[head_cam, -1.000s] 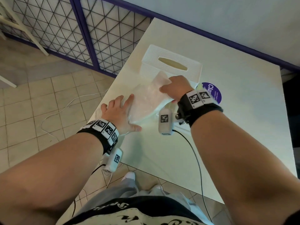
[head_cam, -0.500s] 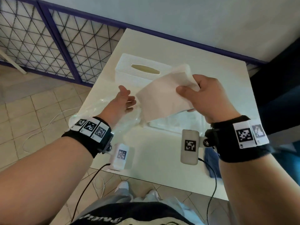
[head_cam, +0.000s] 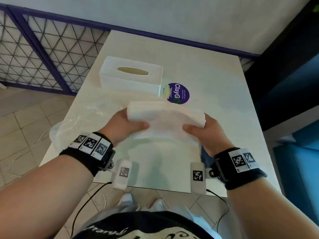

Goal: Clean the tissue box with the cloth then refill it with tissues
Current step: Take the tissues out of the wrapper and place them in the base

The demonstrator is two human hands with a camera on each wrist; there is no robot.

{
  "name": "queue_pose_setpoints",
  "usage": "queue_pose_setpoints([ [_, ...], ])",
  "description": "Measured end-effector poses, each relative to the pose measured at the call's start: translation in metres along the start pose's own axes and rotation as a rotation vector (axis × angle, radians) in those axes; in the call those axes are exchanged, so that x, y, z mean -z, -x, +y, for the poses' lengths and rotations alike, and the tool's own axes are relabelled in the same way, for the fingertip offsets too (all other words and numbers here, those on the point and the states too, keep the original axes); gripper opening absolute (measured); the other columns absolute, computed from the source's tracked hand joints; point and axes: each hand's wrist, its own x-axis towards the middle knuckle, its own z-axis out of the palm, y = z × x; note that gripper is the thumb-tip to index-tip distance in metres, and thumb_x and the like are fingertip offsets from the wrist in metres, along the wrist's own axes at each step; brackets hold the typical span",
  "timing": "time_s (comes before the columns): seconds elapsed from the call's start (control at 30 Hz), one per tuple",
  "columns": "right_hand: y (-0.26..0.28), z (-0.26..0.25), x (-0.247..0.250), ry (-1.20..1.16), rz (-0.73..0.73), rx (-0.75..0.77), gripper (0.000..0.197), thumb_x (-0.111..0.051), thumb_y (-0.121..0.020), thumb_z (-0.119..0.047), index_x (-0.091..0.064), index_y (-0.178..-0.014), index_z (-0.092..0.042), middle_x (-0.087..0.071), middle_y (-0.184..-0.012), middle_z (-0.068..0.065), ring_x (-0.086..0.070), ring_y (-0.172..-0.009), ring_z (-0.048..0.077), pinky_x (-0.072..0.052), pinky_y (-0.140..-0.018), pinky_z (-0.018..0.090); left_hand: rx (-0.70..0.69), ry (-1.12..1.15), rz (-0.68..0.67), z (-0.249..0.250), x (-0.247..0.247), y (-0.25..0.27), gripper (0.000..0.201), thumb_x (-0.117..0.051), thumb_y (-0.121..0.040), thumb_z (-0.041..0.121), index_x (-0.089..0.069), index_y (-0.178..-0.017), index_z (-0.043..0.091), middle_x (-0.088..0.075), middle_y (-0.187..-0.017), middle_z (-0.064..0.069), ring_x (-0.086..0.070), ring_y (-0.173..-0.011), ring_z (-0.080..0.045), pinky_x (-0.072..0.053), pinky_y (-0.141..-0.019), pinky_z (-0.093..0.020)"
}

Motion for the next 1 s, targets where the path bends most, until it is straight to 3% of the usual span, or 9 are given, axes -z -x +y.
queue_pose_setpoints([
  [0.07, 0.006, 0.021, 0.001, 0.066, 0.006, 0.051, 0.032, -0.078, -0.076, -0.006, -0.062, -0.101, -0.020, -0.070, -0.088, -0.006, -0.066, -0.078, 0.000, -0.053, -0.074, 0.018, -0.029, -0.054, -0.004, -0.013, 0.002, 0.002, 0.041, -0.081, -0.068, -0.001, -0.068, -0.102, 0.019, -0.075, -0.093, 0.007, -0.070, -0.090, -0.010, -0.053, -0.082, -0.025],
  [0.13, 0.011, 0.039, -0.001, 0.150, 0.012, 0.050, 0.032, -0.080, -0.074, -0.003, -0.059, -0.094, -0.017, -0.061, -0.079, -0.008, -0.057, -0.070, -0.001, -0.045, -0.061, 0.006, -0.052, -0.158, -0.037, -0.027, 0.005, 0.004, 0.036, -0.084, -0.065, -0.002, -0.067, -0.085, 0.023, -0.069, -0.074, 0.013, -0.063, -0.074, -0.006, -0.049, -0.069, -0.016],
  [0.27, 0.013, 0.076, -0.009, 0.282, -0.047, -0.010, 0.039, -0.083, -0.069, -0.008, -0.057, -0.091, -0.028, -0.059, -0.083, -0.006, -0.057, -0.078, 0.013, -0.049, -0.068, 0.018, -0.031, -0.308, -0.031, -0.052, 0.006, 0.005, 0.038, -0.084, -0.063, -0.002, -0.065, -0.072, 0.030, -0.063, -0.065, 0.016, -0.054, -0.065, -0.003, -0.043, -0.058, -0.013],
  [0.47, 0.014, 0.090, -0.014, 0.317, -0.037, -0.085, 0.047, -0.080, -0.073, -0.013, -0.051, -0.106, -0.030, -0.059, -0.088, -0.010, -0.060, -0.086, 0.016, -0.052, -0.078, 0.028, 0.013, -0.413, -0.013, -0.066, 0.008, 0.007, 0.038, -0.086, -0.061, 0.001, -0.062, -0.080, 0.023, -0.067, -0.080, 0.005, -0.060, -0.076, -0.010, -0.050, -0.070, -0.025],
  [0.6, 0.010, 0.087, -0.012, 0.292, -0.021, -0.114, 0.046, -0.080, -0.075, -0.017, -0.056, -0.115, -0.024, -0.067, -0.096, -0.002, -0.065, -0.093, 0.020, -0.055, -0.088, 0.035, -0.002, -0.529, 0.005, -0.057, 0.003, 0.004, 0.036, -0.082, -0.069, 0.010, -0.059, -0.091, 0.024, -0.067, -0.089, 0.004, -0.062, -0.087, -0.020, -0.042, -0.073, -0.025],
  [0.7, -0.009, 0.067, -0.002, 0.085, 0.068, -0.087, 0.036, -0.077, -0.077, -0.010, -0.060, -0.107, -0.019, -0.072, -0.100, 0.002, -0.069, -0.094, 0.022, -0.055, -0.091, 0.046, -0.054, -0.496, 0.105, -0.027, -0.002, -0.008, 0.052, -0.081, -0.074, 0.020, -0.053, -0.118, 0.022, -0.063, -0.102, 0.009, -0.060, -0.092, -0.012, -0.044, -0.077, -0.025],
  [0.77, -0.029, 0.050, 0.006, 0.002, 0.124, -0.061, 0.030, -0.073, -0.081, -0.008, -0.060, -0.105, -0.018, -0.072, -0.104, 0.005, -0.069, -0.096, 0.023, -0.054, -0.093, 0.048, -0.077, -0.418, 0.169, -0.005, -0.007, -0.022, 0.046, -0.078, -0.077, 0.027, -0.053, -0.115, 0.021, -0.065, -0.098, 0.011, -0.062, -0.088, -0.008, -0.047, -0.073, -0.023],
  [0.87, -0.056, 0.027, 0.014, 0.081, 0.130, -0.047, 0.034, -0.070, -0.083, -0.020, -0.059, -0.114, -0.016, -0.071, -0.108, 0.005, -0.069, -0.098, 0.023, -0.057, -0.088, 0.046, -0.046, -0.473, 0.199, 0.013, -0.014, -0.046, 0.034, -0.069, -0.084, 0.033, -0.056, -0.111, 0.017, -0.065, -0.100, 0.005, -0.061, -0.091, -0.016, -0.049, -0.082, -0.033],
  [1.0, -0.074, 0.016, 0.014, 0.093, 0.122, -0.136, 0.049, -0.068, -0.087, -0.013, -0.049, -0.132, -0.006, -0.065, -0.095, 0.006, -0.067, -0.094, 0.027, -0.061, -0.075, 0.041, 0.042, -0.547, 0.191, 0.006, -0.015, -0.066, 0.036, -0.067, -0.083, 0.033, -0.061, -0.112, 0.011, -0.068, -0.106, -0.001, -0.064, -0.095, -0.023, -0.051, -0.089, -0.039],
])
